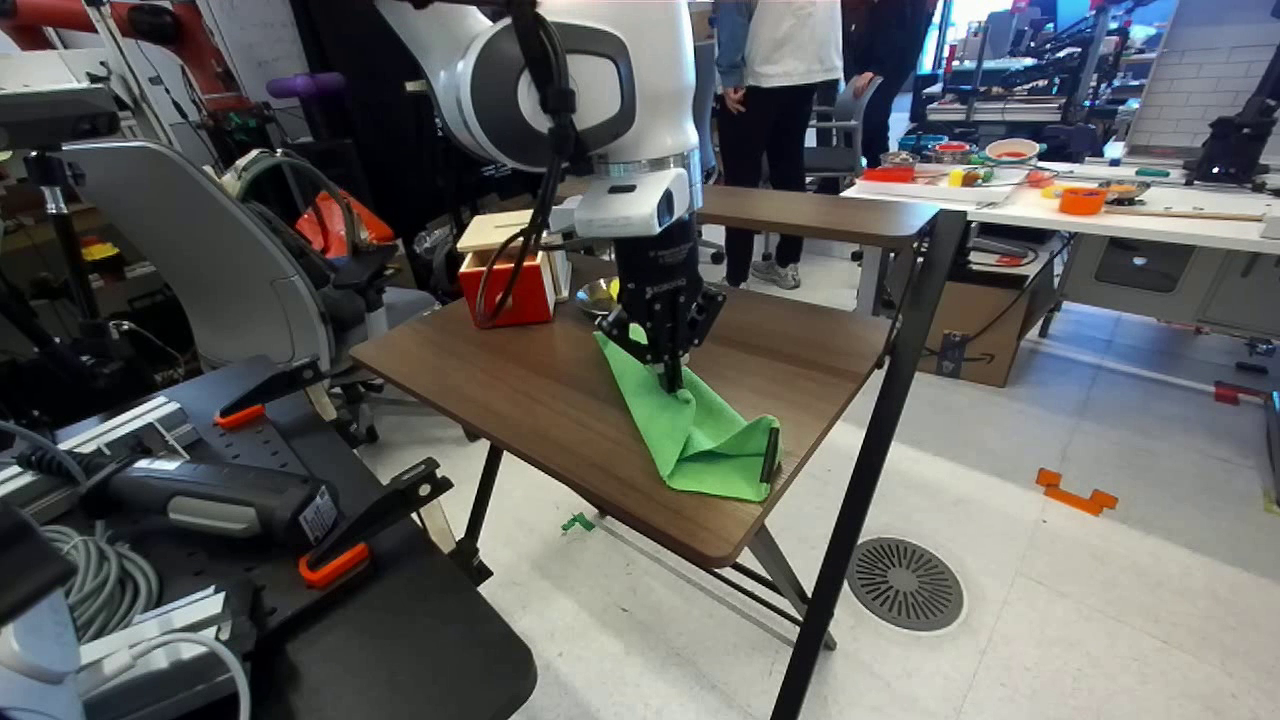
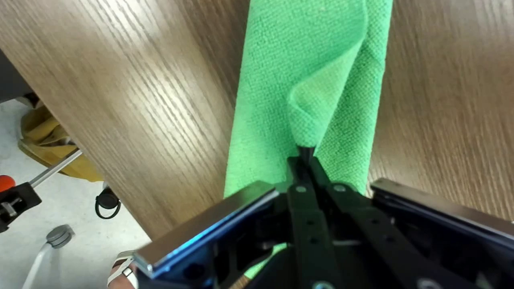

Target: Fold the cloth on the table and put the cob on the pan

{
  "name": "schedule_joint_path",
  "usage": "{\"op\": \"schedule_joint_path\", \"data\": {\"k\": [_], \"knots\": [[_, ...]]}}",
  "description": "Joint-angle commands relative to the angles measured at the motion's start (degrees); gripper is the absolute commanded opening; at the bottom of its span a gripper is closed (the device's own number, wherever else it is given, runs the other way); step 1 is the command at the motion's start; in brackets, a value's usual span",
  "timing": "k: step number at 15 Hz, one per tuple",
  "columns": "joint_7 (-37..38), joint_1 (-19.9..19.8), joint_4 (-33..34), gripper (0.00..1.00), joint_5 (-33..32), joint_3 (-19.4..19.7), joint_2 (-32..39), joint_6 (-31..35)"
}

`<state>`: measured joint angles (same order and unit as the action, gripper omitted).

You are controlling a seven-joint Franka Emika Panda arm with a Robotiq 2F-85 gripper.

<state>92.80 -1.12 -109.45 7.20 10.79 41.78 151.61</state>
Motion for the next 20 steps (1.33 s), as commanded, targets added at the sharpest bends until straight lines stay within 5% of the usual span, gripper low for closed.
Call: {"op": "schedule_joint_path", "data": {"k": [1, 5, 6, 8, 16, 19, 20], "knots": [[-1.58, -1.15, 5.44, 0.01, 1.47, -0.28, 3.88, -2.80], [-1.60, -1.35, 7.80, 0.01, 1.18, 0.00, 5.90, -4.18], [-1.63, -1.32, 7.96, 0.29, 1.14, 0.09, 5.86, -4.32], [-1.71, -0.91, 7.49, 0.36, 0.72, 0.58, 5.12, -3.79], [-3.01, 0.92, -3.36, 0.96, -0.04, 1.83, -8.94, 0.04], [-7.11, 0.58, -11.15, 1.00, -0.24, 0.31, -16.86, 2.55], [-4.18, 0.66, -3.38, 1.00, 0.05, 1.22, -10.19, -0.50]]}}
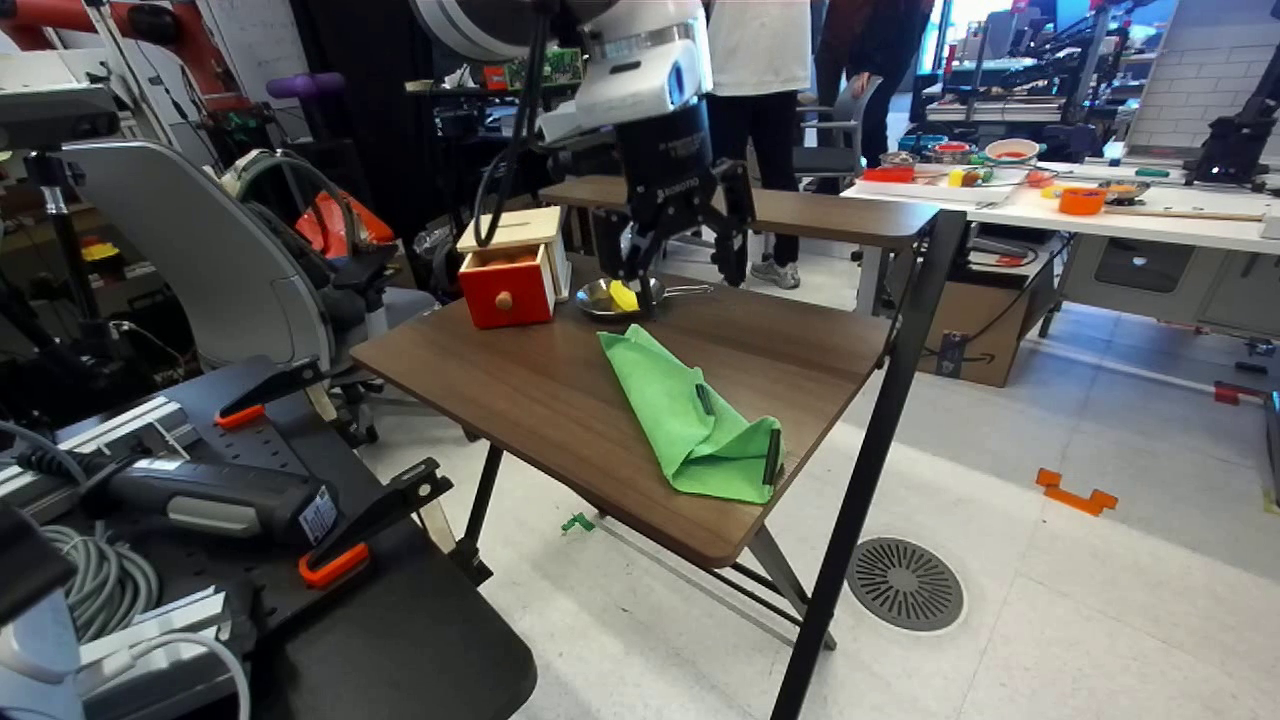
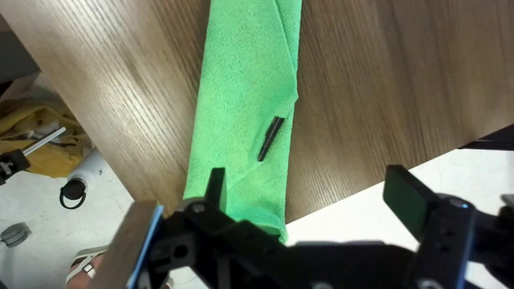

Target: Fold the cloth on the table and put the cob on the pan

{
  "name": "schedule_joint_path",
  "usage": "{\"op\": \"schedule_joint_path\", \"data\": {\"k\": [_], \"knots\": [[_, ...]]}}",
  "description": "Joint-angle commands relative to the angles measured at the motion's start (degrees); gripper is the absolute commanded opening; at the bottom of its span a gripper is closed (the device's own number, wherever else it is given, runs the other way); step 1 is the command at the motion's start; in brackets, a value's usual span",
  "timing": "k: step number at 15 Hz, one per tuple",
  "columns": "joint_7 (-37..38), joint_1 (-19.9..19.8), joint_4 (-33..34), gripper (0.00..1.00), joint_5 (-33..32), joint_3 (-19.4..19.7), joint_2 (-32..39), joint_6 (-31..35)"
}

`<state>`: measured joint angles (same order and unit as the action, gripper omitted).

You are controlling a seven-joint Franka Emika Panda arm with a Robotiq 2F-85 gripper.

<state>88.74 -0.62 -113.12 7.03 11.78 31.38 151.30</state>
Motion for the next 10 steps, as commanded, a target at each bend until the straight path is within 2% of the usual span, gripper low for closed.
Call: {"op": "schedule_joint_path", "data": {"k": [1, 4, 10], "knots": [[-1.25, 0.21, -2.12, 1.00, 0.22, -0.05, -2.19, 0.49], [-2.32, 0.23, -5.86, 1.00, 0.19, -0.30, -5.50, 1.09], [-2.57, 0.26, -6.46, 1.00, 0.21, -0.29, -5.52, 1.54]]}}
